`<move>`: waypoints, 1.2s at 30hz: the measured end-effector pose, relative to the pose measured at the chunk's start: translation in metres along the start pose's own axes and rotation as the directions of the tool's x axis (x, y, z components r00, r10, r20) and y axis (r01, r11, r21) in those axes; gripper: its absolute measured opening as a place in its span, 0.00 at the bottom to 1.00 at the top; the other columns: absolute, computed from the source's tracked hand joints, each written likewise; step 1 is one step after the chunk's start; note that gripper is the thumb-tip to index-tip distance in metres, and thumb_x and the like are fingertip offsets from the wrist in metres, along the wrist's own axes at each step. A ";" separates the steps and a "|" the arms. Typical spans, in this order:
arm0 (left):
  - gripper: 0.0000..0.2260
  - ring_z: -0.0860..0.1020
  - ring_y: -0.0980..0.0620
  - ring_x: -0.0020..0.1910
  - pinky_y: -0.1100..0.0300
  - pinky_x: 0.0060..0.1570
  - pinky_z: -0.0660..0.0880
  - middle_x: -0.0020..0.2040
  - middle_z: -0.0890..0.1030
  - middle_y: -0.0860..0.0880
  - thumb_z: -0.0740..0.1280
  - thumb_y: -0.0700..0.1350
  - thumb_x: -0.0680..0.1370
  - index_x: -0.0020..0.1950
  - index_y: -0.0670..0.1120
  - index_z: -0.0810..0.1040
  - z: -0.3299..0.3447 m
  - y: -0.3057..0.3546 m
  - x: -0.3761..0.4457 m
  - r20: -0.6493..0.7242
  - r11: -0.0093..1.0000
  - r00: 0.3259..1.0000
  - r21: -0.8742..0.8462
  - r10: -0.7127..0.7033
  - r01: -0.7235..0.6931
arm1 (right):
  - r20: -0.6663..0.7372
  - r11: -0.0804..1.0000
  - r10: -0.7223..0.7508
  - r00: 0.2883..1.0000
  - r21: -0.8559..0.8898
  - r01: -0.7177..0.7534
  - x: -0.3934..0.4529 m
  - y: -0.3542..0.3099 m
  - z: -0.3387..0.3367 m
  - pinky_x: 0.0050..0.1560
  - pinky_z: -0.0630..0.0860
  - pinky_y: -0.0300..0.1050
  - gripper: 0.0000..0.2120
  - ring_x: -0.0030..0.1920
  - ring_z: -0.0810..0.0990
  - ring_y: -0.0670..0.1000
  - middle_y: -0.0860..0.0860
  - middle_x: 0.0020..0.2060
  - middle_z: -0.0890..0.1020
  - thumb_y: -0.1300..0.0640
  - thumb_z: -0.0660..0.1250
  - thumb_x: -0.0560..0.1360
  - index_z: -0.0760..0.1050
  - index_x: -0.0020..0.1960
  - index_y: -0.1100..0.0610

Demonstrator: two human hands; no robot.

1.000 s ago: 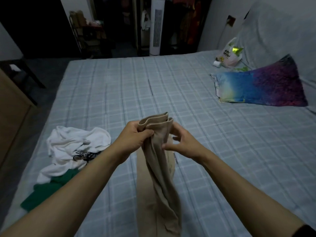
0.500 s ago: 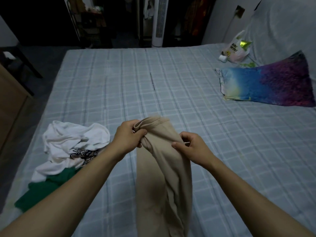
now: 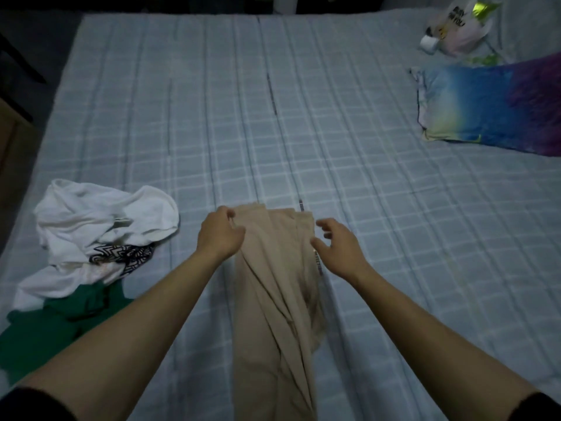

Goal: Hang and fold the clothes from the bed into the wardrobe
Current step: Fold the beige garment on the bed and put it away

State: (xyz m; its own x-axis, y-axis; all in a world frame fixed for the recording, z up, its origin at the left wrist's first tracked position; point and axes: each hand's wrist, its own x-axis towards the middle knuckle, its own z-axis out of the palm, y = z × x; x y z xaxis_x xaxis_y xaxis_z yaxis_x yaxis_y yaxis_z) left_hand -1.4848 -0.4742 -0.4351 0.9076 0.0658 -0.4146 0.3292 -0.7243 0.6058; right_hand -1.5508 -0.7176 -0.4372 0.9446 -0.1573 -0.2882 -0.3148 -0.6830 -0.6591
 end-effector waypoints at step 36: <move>0.19 0.70 0.45 0.61 0.53 0.58 0.73 0.69 0.70 0.48 0.63 0.47 0.79 0.70 0.50 0.72 0.166 -0.190 -0.211 0.224 0.832 0.901 0.351 0.372 -0.430 | 0.470 0.784 -0.417 0.778 -0.248 0.570 -0.246 0.128 0.164 0.66 0.67 0.51 0.25 0.66 0.67 0.55 0.50 0.77 0.61 0.50 0.55 0.82 0.60 0.78 0.52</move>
State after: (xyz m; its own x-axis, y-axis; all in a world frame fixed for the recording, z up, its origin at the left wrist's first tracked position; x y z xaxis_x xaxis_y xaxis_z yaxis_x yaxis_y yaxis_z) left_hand -1.7821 -0.4640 -0.5752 0.8818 -0.3637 -0.3003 -0.2082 -0.8714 0.4442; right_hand -1.8392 -0.6494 -0.5642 0.8225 0.4973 -0.2759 0.3144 -0.8019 -0.5080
